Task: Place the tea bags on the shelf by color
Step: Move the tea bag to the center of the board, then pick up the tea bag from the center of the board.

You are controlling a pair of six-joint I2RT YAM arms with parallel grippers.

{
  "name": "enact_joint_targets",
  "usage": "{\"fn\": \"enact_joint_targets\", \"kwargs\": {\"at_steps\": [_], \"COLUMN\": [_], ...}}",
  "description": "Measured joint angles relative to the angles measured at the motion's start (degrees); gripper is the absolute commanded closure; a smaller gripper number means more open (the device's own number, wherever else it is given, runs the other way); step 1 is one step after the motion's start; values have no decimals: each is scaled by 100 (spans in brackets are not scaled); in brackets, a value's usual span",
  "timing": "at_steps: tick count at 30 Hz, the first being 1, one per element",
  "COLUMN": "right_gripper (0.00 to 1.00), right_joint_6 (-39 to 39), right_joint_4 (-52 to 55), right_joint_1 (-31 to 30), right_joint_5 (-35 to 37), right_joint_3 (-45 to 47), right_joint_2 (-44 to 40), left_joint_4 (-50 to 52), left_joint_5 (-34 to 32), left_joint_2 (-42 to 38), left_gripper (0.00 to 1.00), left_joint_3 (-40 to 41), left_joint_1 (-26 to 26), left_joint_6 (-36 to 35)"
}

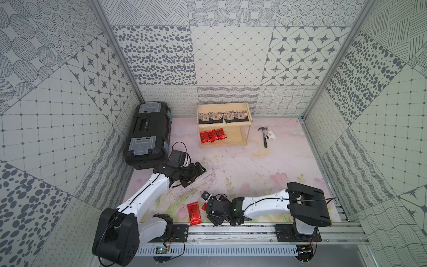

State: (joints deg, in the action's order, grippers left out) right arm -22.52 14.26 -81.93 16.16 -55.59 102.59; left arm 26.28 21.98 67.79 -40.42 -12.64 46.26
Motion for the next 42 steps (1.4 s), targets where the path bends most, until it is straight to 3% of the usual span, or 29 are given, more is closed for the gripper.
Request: {"fn": "enact_joint_targets", "kwargs": {"at_steps": [7, 16, 18, 25, 29, 33, 36, 37, 40, 42], "right_gripper": [35, 41, 40, 22, 21, 45, 67, 71, 79, 82], "right_joint_6": [85, 879, 1088, 1528, 1357, 966, 654, 573, 345, 238], "right_joint_4": [-334, -1174, -1248, -1207, -1239, -1578, -1888, -1969, -2129, -2212], "right_joint_1": [289, 1550, 1784, 2225, 2328, 2352, 2319, 2308, 2273, 2273], "right_joint_5": [-9, -529, -638, -1130, -1335, -1451, -1558, -1578, -1644, -1687], "right_joint_3": [149, 354, 308, 269, 367, 750, 1093, 1198, 1519, 1655], "right_joint_2": [-13, 33, 81, -33, -601, -1305, -1486, -1486, -1482, -1458], "left_joint_4": [-195, -1154, -1349, -2094, -2474, -2837, -3014, -3040, -3134, -3198], "left_joint_5": [76, 437, 514, 682, 772, 807, 802, 798, 789, 787], "left_joint_2": [125, 979, 1161, 1445, 1593, 1611, 1565, 1543, 1488, 1484], "left_gripper": [10, 15, 15, 22, 26, 31, 41, 43, 63, 65], "left_joint_3": [98, 505, 516, 601, 645, 798, 925, 962, 1067, 1104], "left_joint_1": [33, -48, -57, -195, -389, -439, -455, -455, -481, -525], "left_joint_6": [48, 385, 461, 662, 752, 787, 782, 767, 732, 699]}}
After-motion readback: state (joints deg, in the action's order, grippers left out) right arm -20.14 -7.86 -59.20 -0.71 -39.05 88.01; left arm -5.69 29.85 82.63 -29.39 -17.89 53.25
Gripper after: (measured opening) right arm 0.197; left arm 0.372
